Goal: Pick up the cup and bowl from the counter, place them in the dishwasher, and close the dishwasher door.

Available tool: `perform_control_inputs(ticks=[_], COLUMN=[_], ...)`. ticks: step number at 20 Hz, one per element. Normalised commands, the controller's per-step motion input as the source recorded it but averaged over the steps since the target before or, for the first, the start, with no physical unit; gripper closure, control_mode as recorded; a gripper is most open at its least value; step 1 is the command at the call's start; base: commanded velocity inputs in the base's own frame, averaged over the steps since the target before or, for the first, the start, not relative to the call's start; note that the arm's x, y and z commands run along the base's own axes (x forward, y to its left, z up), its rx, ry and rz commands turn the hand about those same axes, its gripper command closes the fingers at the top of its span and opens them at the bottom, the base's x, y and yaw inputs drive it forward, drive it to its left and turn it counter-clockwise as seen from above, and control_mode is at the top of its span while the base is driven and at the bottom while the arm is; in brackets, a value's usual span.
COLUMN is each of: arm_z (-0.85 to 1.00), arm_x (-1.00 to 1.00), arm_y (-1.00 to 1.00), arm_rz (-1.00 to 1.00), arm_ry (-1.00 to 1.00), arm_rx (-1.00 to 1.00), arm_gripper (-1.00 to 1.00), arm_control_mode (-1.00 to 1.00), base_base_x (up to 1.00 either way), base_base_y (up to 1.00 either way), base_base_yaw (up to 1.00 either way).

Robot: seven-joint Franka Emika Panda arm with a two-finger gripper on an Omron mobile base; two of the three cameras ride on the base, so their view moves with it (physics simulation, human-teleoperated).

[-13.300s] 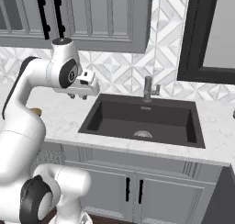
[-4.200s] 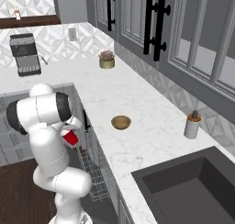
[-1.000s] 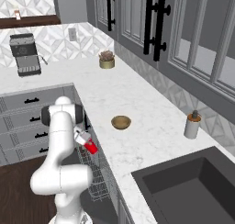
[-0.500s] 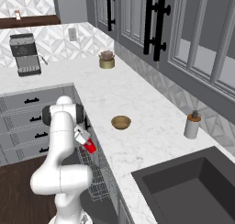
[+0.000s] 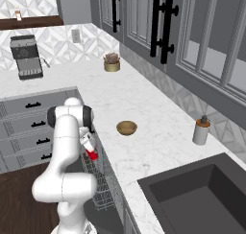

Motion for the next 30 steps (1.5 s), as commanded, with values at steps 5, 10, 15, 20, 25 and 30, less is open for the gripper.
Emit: perform_control_inputs(ticks=[5,10,15,20,25,30], arm_z=[-0.50,-0.37,-0.08,0.01,0.07,0.00], arm_x=[0.11,0.02,0.00,-0.05,-0.42,-0.43], arm_y=[0.00,0.04,0.03,0.00,0.04,0.14], arm_rz=[0.00,0.00,0.00,0.00,0.04,0.07], arm_ry=[0.00,0.00,-0.06,-0.06,-0.02,0.00], arm_rx=[0.22,0.23,0.04,0.01,0.06,0.03], arm_gripper=[-1.00,-1.00,-1.00,-1.00,-1.00,-1.00], arm_control_mode=[-1.00,-1.00,-1.00,-1.00,-1.00,-1.00], base_base_x=[0.00,0.00,0.00,0.00,0.00,0.00], base_base_y=[0.00,0.00,0.00,0.00,0.00,0.00], base_base_yaw=[0.00,0.00,0.00,0.00,0.00,0.00])
